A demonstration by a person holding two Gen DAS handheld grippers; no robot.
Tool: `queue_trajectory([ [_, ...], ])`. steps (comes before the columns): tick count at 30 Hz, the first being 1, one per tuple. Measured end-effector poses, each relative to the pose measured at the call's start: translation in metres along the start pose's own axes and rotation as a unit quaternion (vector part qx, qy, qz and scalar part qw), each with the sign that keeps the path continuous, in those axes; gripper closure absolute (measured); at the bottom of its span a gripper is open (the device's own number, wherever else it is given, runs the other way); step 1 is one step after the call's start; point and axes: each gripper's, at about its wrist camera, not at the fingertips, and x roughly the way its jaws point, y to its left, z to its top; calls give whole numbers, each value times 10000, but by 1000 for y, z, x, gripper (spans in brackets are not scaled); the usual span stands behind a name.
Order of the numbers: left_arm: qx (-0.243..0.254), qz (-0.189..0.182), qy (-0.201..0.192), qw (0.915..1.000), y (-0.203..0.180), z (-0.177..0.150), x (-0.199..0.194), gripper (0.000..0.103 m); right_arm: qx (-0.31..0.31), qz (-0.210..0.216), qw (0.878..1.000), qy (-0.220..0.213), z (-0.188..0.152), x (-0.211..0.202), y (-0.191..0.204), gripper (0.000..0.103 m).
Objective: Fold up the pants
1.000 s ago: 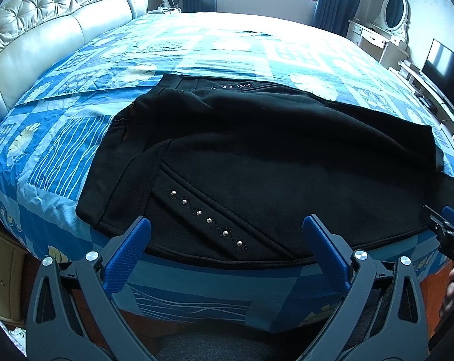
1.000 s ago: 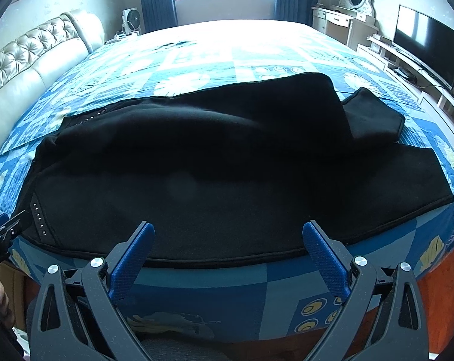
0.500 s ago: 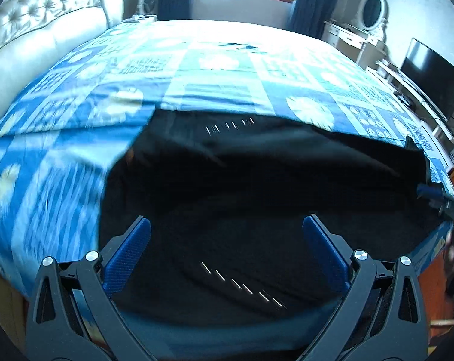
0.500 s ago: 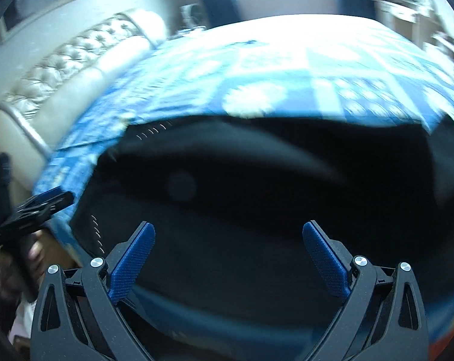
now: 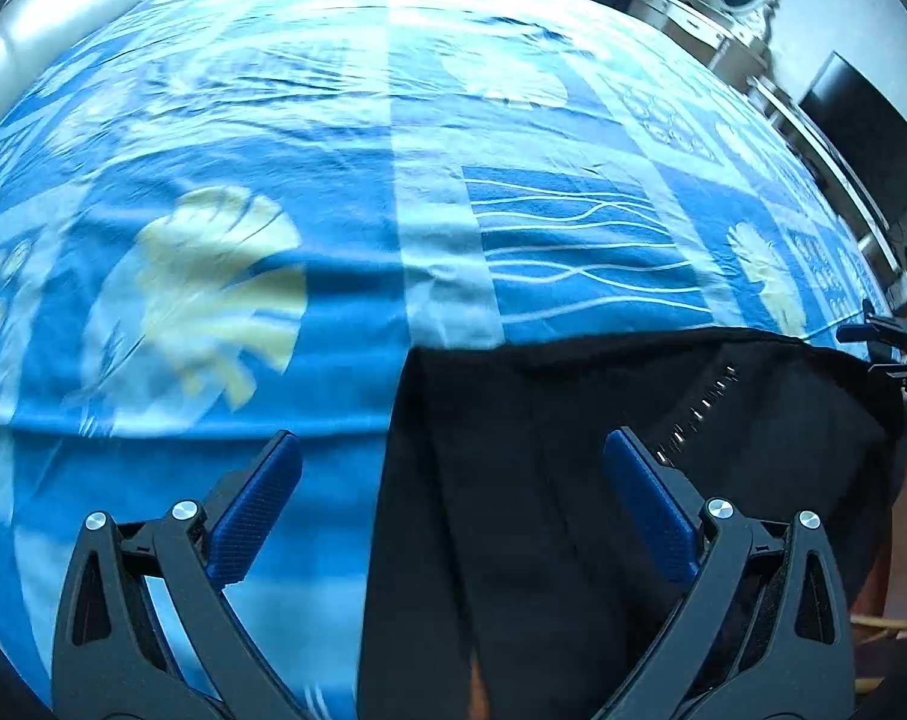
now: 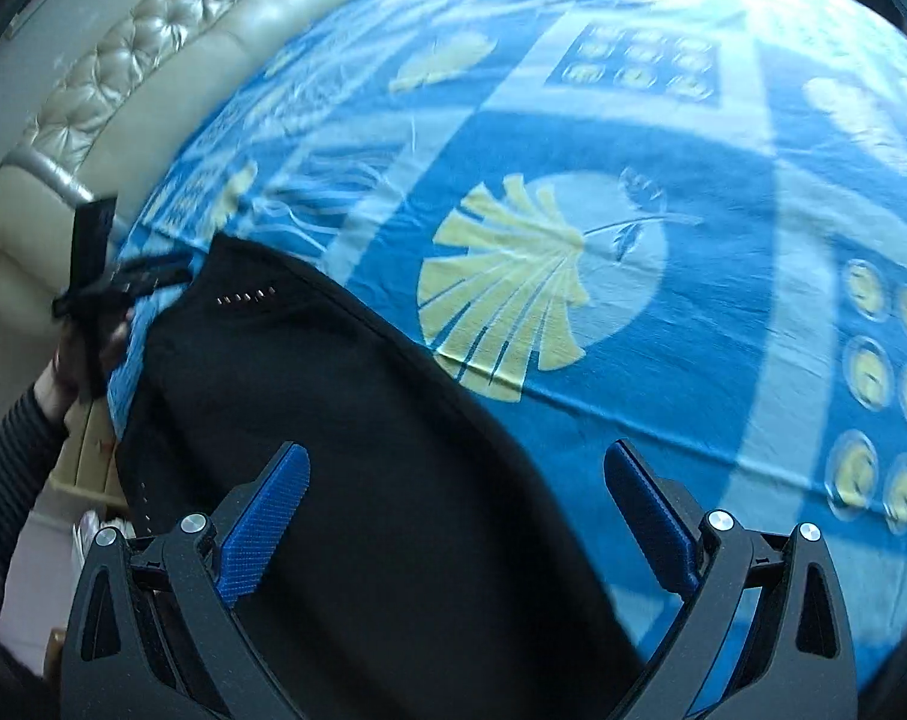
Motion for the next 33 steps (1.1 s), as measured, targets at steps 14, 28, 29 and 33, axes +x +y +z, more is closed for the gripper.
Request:
queue_trajectory([
  [14,191,-448,195,9986,-4,23,17,71,-288,-53,9994,161,-1,5,3,96],
  [28,43,-849,-1101,9903,-21,-17,-122,74,-1498,-1364,9706,-1302,-63,-84,114,96],
  [29,18,-882,-1159,9893,-22,-28,-131,74,-1639,-1482,9658,-1360,-77,-86,125,96],
  [33,-172,-951,-1267,9872,-25,-79,-157,75,-1996,-1718,9542,-1419,-127,-86,157,96],
])
